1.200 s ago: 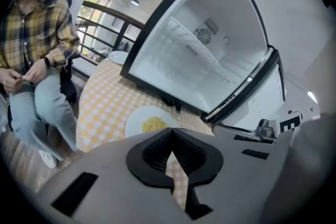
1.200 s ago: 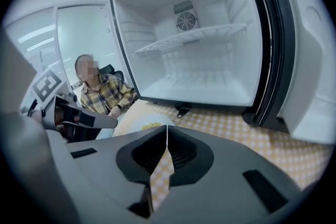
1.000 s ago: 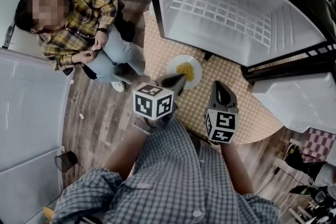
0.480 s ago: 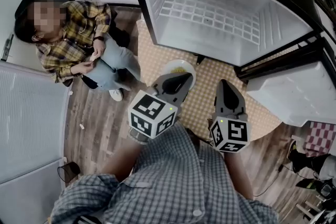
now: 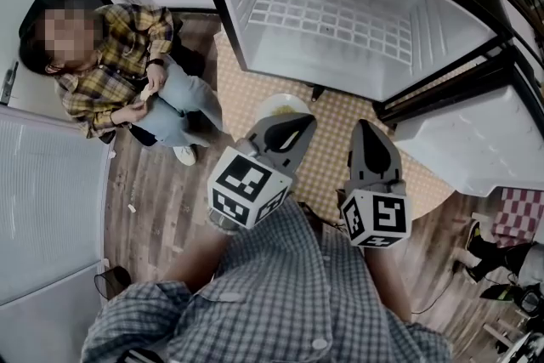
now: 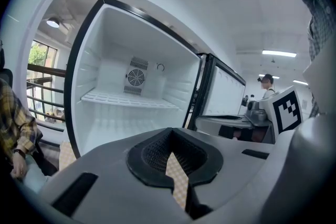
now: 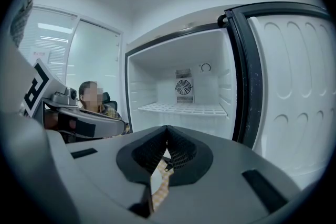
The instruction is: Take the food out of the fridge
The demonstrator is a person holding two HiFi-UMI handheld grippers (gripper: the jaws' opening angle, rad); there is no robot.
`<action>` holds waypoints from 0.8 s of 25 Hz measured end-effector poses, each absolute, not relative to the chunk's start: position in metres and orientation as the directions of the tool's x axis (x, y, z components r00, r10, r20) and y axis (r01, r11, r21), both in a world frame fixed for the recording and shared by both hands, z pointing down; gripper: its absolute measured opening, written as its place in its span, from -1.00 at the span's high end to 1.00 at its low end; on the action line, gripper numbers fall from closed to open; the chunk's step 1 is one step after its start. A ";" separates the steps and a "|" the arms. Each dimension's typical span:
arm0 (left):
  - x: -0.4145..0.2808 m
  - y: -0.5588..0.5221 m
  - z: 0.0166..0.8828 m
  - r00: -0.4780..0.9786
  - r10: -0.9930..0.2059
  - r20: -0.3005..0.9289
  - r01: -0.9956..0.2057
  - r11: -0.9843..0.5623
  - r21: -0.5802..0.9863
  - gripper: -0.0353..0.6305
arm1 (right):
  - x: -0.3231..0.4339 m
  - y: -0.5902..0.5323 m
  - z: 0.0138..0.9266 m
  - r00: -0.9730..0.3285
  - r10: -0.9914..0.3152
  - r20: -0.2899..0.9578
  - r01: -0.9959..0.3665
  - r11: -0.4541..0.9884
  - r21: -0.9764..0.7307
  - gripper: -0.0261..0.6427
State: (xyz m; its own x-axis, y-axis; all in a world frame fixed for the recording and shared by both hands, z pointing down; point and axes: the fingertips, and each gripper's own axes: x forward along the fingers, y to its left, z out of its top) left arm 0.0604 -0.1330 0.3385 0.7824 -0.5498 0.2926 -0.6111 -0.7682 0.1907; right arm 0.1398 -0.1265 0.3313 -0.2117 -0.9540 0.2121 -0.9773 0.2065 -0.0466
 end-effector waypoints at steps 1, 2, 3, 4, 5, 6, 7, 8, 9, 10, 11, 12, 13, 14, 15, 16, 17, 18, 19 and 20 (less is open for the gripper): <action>0.061 -0.133 0.338 0.783 -0.549 0.292 -0.610 -0.769 0.191 0.88 | 0.140 -0.126 0.331 -0.212 -0.954 0.212 -0.977 0.207 -0.047 0.89; 0.061 -0.132 0.338 0.784 -0.549 0.291 -0.610 -0.770 0.189 0.88 | 0.139 -0.126 0.331 -0.213 -0.954 0.212 -0.977 0.208 -0.046 0.89; 0.062 -0.132 0.339 0.784 -0.548 0.291 -0.609 -0.770 0.188 0.88 | 0.139 -0.126 0.331 -0.214 -0.953 0.212 -0.977 0.209 -0.045 0.89; 0.062 -0.131 0.339 0.784 -0.548 0.291 -0.608 -0.771 0.189 0.88 | 0.139 -0.125 0.331 -0.215 -0.953 0.213 -0.977 0.211 -0.044 0.89; 0.062 -0.131 0.339 0.785 -0.547 0.291 -0.608 -0.771 0.191 0.88 | 0.138 -0.125 0.331 -0.217 -0.952 0.213 -0.976 0.213 -0.045 0.89; 0.063 -0.131 0.339 0.786 -0.546 0.291 -0.607 -0.771 0.193 0.88 | 0.138 -0.125 0.332 -0.220 -0.952 0.214 -0.976 0.215 -0.046 0.89; 0.063 -0.130 0.339 0.786 -0.545 0.291 -0.607 -0.770 0.195 0.88 | 0.138 -0.125 0.332 -0.224 -0.951 0.214 -0.975 0.219 -0.048 0.89; 0.064 -0.130 0.339 0.786 -0.546 0.291 -0.608 -0.770 0.196 0.88 | 0.138 -0.124 0.332 -0.229 -0.950 0.213 -0.973 0.223 -0.052 0.89; 0.064 -0.130 0.339 0.785 -0.548 0.290 -0.609 -0.769 0.196 0.88 | 0.137 -0.124 0.332 -0.233 -0.949 0.211 -0.972 0.226 -0.057 0.89; 0.064 -0.130 0.338 0.784 -0.550 0.288 -0.610 -0.767 0.196 0.88 | 0.136 -0.124 0.332 -0.237 -0.949 0.209 -0.972 0.229 -0.061 0.89; 0.064 -0.130 0.338 0.783 -0.552 0.286 -0.611 -0.767 0.195 0.88 | 0.136 -0.124 0.331 -0.239 -0.949 0.208 -0.971 0.230 -0.063 0.89; 0.064 -0.130 0.337 0.783 -0.553 0.284 -0.612 -0.767 0.194 0.88 | 0.135 -0.124 0.331 -0.240 -0.949 0.207 -0.971 0.232 -0.061 0.89; 0.064 -0.130 0.337 0.784 -0.552 0.283 -0.611 -0.768 0.194 0.88 | 0.135 -0.124 0.331 -0.242 -0.948 0.206 -0.970 0.235 -0.058 0.89; 0.064 -0.130 0.337 0.785 -0.551 0.283 -0.609 -0.769 0.194 0.88 | 0.134 -0.124 0.330 -0.246 -0.947 0.205 -0.969 0.240 -0.055 0.89; 0.065 -0.130 0.338 0.786 -0.549 0.284 -0.608 -0.770 0.194 0.88 | 0.133 -0.125 0.330 -0.250 -0.947 0.204 -0.968 0.244 -0.052 0.89; 0.066 -0.129 0.338 0.788 -0.546 0.286 -0.605 -0.771 0.196 0.88 | 0.133 -0.125 0.330 -0.251 -0.946 0.206 -0.968 0.246 -0.051 0.89; 0.067 -0.129 0.339 0.789 -0.542 0.288 -0.603 -0.773 0.197 0.88 | 0.133 -0.125 0.331 -0.252 -0.945 0.210 -0.968 0.247 -0.051 0.89; 0.068 -0.128 0.340 0.791 -0.539 0.290 -0.600 -0.775 0.198 0.88 | 0.133 -0.125 0.333 -0.252 -0.943 0.215 -0.968 0.247 -0.051 0.89; 0.068 -0.128 0.340 0.792 -0.536 0.292 -0.598 -0.776 0.198 0.88 | 0.133 -0.125 0.334 -0.254 -0.942 0.219 -0.967 0.249 -0.050 0.89; 0.069 -0.128 0.341 0.793 -0.534 0.294 -0.596 -0.778 0.198 0.88 | 0.132 -0.125 0.335 -0.256 -0.941 0.222 -0.967 0.252 -0.048 0.89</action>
